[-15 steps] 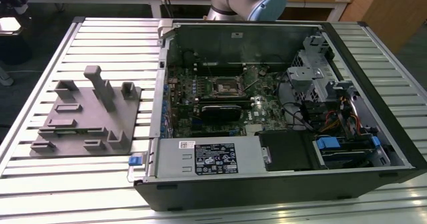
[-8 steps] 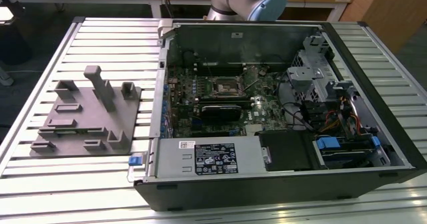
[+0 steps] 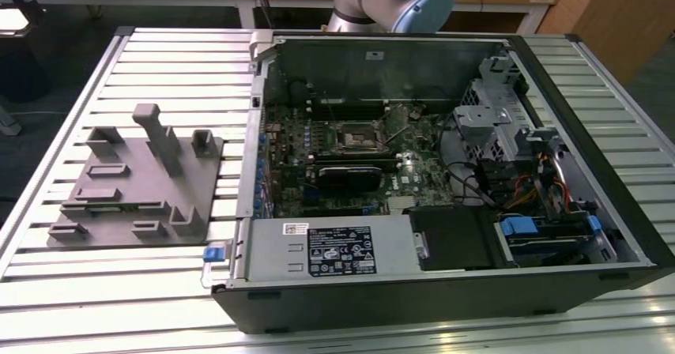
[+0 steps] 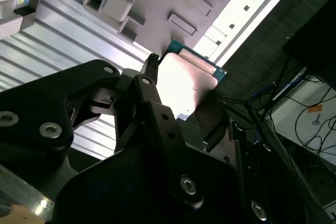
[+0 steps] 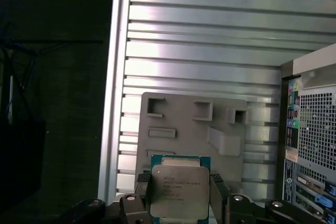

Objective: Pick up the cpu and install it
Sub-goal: 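Pick up the cpu and move it towards the insertion slot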

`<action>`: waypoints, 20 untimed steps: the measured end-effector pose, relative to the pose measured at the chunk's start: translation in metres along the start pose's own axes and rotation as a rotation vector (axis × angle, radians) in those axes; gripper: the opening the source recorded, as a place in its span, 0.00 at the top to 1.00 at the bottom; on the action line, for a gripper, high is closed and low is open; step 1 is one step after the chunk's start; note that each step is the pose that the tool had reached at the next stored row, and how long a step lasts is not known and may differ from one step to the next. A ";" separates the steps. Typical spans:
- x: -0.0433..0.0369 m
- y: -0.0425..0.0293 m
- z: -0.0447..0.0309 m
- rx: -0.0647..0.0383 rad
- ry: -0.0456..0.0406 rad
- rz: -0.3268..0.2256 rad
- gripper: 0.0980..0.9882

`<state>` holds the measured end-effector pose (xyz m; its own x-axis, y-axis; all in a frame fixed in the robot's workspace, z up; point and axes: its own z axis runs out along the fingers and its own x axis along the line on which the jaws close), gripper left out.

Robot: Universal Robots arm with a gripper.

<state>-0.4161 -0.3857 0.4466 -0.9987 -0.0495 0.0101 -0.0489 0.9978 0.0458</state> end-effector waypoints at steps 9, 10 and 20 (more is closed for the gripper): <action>-0.0111 -0.0005 -0.0001 0.000 -0.0001 0.000 0.50; -0.0119 -0.0006 -0.0001 0.000 -0.0001 0.000 0.50; -0.0219 -0.0010 -0.0002 0.000 0.0000 0.000 0.50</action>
<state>-0.3942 -0.3856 0.4465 -0.9987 -0.0495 0.0101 -0.0490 0.9977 0.0458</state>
